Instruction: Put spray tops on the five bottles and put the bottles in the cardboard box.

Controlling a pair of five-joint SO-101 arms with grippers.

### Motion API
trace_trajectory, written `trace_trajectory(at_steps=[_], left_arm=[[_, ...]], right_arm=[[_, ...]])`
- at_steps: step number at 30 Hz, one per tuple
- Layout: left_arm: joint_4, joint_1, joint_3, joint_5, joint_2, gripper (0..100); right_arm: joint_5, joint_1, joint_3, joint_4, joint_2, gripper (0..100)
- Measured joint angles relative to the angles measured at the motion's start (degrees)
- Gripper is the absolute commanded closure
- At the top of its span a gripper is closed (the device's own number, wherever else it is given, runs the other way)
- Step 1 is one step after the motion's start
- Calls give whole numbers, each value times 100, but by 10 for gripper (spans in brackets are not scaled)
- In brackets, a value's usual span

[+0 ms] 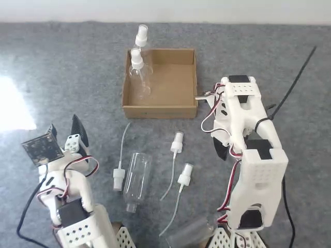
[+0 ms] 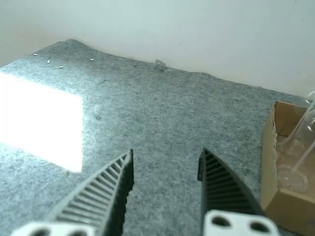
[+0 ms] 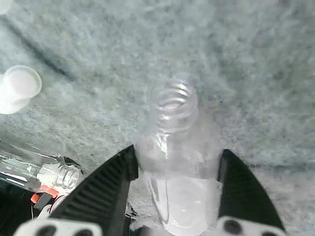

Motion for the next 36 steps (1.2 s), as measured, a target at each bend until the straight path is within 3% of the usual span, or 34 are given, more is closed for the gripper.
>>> trace_trajectory(at_steps=[36], left_arm=[[0,0,0,0,0,795]], right_arm=[[0,-185,-149,-149,422,723]])
